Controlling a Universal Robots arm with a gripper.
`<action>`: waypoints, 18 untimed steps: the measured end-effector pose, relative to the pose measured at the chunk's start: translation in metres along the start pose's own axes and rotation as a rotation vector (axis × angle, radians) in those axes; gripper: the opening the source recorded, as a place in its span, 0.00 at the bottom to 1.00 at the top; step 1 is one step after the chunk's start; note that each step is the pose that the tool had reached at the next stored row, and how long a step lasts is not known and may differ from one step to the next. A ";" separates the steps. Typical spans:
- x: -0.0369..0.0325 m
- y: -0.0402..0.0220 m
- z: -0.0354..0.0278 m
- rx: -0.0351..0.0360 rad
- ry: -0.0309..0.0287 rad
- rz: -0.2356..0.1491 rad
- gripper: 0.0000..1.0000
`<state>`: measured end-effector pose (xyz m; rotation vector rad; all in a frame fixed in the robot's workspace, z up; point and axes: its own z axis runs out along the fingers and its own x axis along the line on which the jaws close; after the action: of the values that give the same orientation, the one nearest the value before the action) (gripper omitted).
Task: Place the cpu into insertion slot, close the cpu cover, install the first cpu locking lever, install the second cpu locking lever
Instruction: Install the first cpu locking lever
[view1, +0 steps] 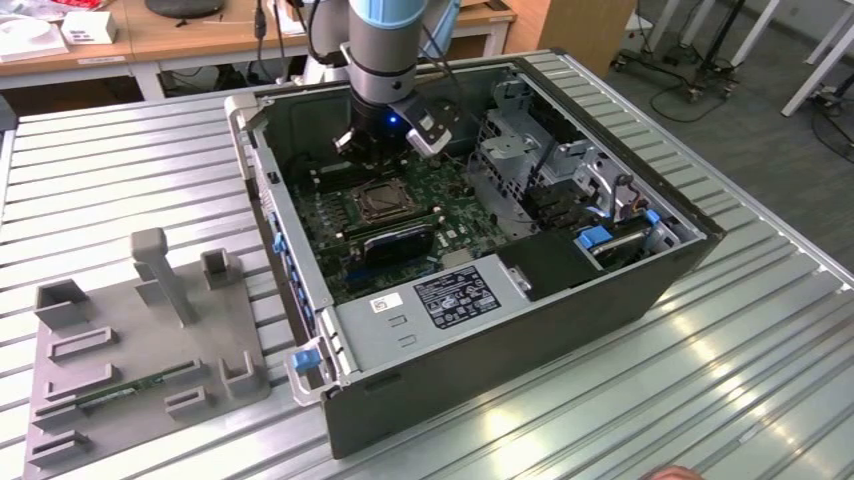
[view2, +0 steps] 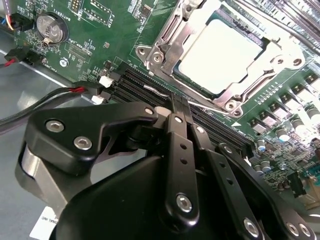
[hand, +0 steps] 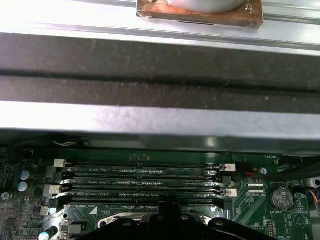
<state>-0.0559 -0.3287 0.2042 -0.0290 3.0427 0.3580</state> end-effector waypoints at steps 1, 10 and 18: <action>0.0000 -0.0002 0.0004 0.0005 0.0000 0.000 0.11; 0.0005 -0.0016 0.0061 0.0108 0.0003 -0.001 0.11; 0.0005 -0.0030 0.0072 0.0249 0.0006 -0.002 0.11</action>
<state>-0.0559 -0.3299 0.1965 -0.0307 3.0471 0.3200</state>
